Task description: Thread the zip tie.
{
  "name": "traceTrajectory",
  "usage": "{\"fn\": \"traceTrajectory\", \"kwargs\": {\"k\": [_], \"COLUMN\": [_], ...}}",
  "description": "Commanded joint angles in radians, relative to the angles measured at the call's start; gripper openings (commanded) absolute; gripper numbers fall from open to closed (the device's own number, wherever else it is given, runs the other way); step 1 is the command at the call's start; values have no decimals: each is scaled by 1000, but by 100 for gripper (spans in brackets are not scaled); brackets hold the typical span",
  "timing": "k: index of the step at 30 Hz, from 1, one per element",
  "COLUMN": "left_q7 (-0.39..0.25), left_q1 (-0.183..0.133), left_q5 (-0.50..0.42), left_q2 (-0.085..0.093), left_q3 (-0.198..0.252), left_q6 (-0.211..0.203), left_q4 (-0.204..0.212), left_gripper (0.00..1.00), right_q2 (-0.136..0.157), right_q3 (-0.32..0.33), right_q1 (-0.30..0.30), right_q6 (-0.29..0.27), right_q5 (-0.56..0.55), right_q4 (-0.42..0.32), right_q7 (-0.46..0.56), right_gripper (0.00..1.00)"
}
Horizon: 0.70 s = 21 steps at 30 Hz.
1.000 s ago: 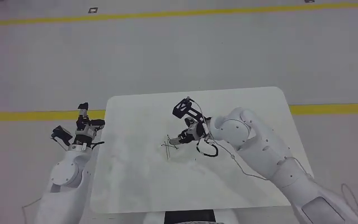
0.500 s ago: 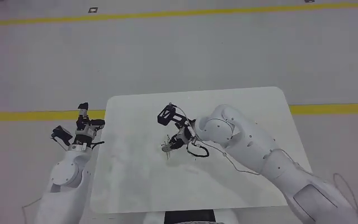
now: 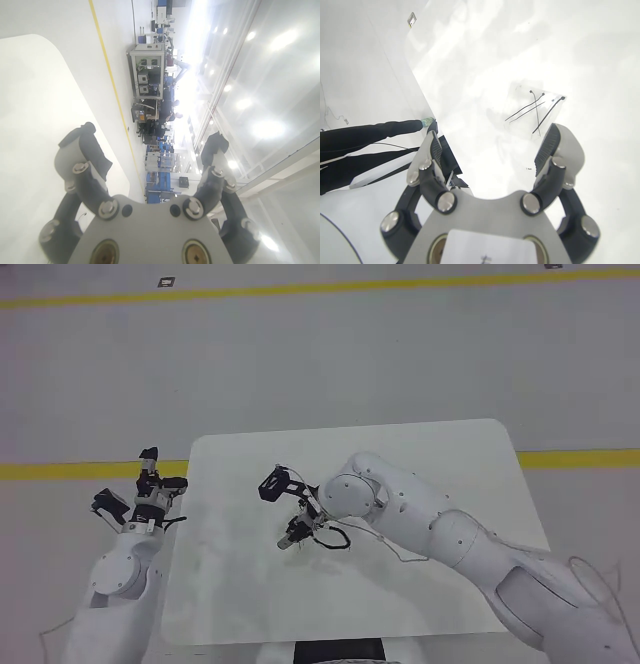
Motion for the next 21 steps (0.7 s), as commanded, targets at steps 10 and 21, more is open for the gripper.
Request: {"fn": "traceTrajectory", "kwargs": {"k": [10,21], "left_q7": [0,0], "left_q1": [0,0], "left_q5": [0,0], "left_q2": [0,0], "left_q3": [0,0], "left_q6": [0,0], "left_q4": [0,0], "left_gripper": [100,100], "right_q2": [-27,-158], "right_q3": [-61,-181], "right_q1": [29,95], "right_q6": [29,25], "right_q5": [-72,-67], "right_q4": [-9,174], "right_q7": [59,43], "right_gripper": [100,100]}}
